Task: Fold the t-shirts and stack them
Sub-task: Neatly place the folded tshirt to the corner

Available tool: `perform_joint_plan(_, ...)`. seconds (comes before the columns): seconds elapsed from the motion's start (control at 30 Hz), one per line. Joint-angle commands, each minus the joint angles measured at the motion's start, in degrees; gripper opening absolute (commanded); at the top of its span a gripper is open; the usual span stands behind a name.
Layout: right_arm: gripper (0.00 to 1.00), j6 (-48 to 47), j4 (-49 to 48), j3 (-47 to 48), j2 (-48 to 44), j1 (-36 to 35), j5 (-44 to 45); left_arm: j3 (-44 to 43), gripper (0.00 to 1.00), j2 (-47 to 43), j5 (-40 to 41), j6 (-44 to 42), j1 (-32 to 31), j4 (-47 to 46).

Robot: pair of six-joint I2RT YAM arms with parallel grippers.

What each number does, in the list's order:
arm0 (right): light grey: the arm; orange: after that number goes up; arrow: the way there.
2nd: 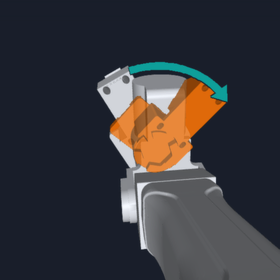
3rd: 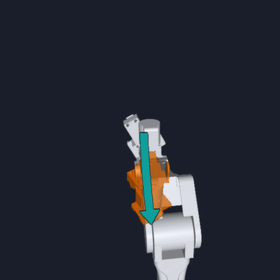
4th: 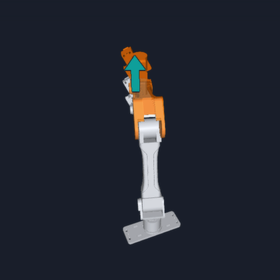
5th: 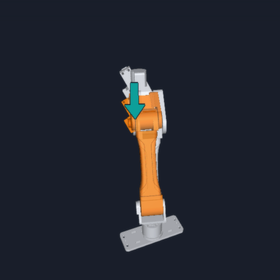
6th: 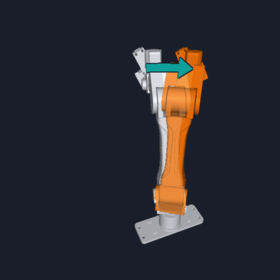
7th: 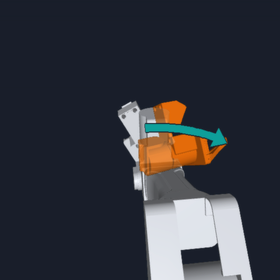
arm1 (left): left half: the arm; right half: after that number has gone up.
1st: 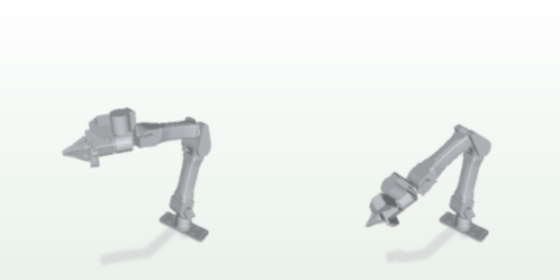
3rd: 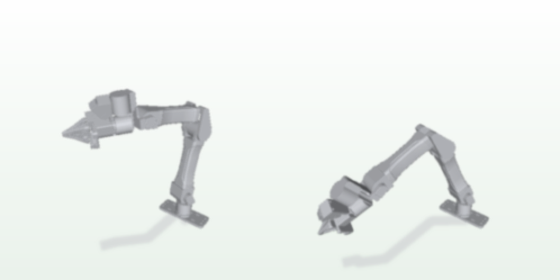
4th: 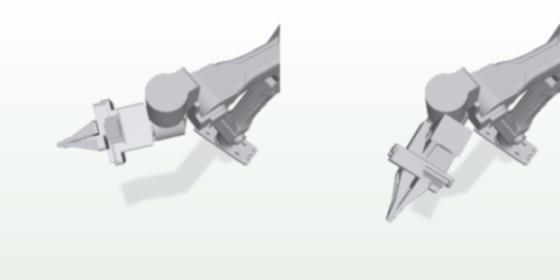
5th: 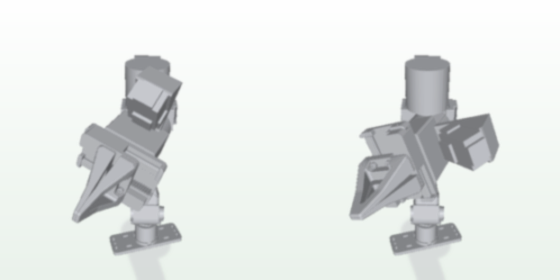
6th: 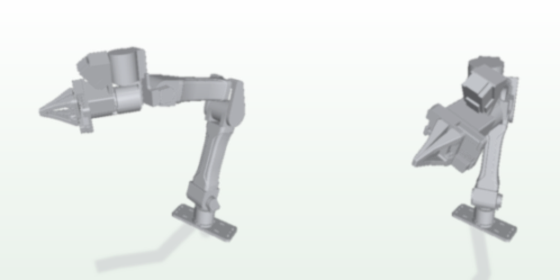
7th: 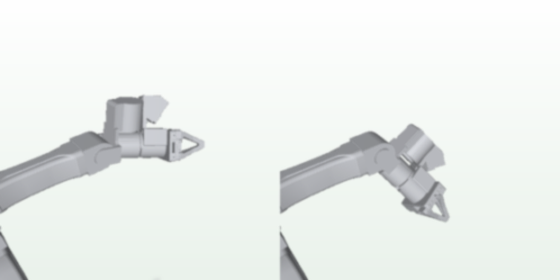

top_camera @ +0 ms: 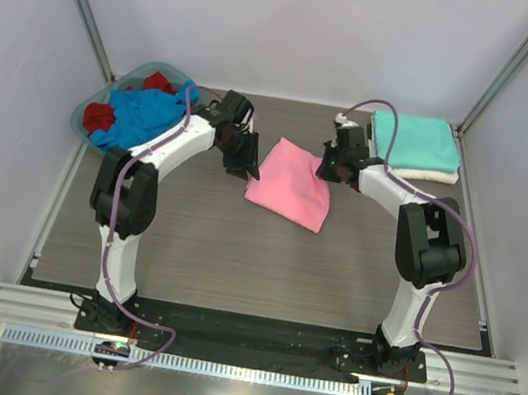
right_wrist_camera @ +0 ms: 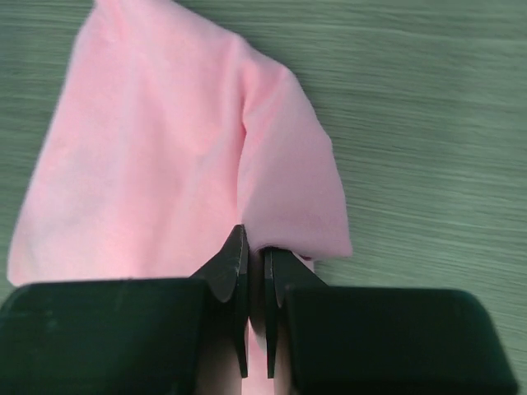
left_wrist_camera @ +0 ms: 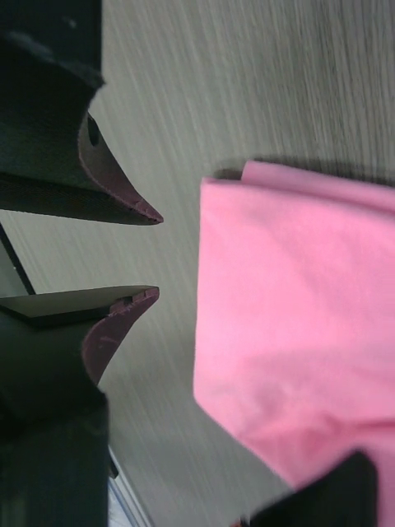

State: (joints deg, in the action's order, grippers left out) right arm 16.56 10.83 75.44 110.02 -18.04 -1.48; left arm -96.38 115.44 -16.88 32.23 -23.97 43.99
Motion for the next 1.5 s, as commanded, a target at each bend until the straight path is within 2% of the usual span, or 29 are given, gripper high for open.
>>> perform_joint_plan(0.0, 0.01, -2.8, 2.8, 4.1, -2.5, -3.8, 9.1, 0.0, 0.37, -7.1, 2.7, -2.3, 0.8, 3.5)
perform_joint_plan(0.17, 0.01, -5.7, 4.3, 6.0, -2.5, -3.8, 10.0, 3.4, 0.38, -11.7, 4.0, -3.1, 1.3, 4.7)
perform_joint_plan(0.27, 0.01, -11.1, 6.0, 7.2, -3.3, -3.6, 12.4, 6.5, 0.38, -15.4, 2.7, -3.4, 1.3, 3.3)
perform_joint_plan(0.4, 0.01, -15.1, 9.8, 10.7, -4.0, 0.4, 14.3, 11.3, 0.40, -19.2, -1.2, -4.5, 1.2, 1.4)
perform_joint_plan(0.53, 0.01, -16.3, 10.4, 11.2, -6.5, 5.5, 9.8, 12.6, 0.40, -20.9, -2.5, -7.2, 1.2, 2.5)
perform_joint_plan(0.73, 0.01, -26.0, 10.4, 15.6, -6.0, 10.0, 10.4, 15.9, 0.40, -22.4, -5.5, -7.5, 1.2, -0.7)
perform_joint_plan(0.97, 0.01, -36.9, 10.1, 20.2, -5.5, 11.2, 11.5, 18.9, 0.40, -21.5, -6.8, -8.2, 1.1, -1.4)
perform_joint_plan(1.47, 0.01, -43.5, 13.7, 33.4, -2.5, 18.9, 6.5, 19.6, 0.41, -19.8, -9.8, -8.1, 0.8, -2.3)
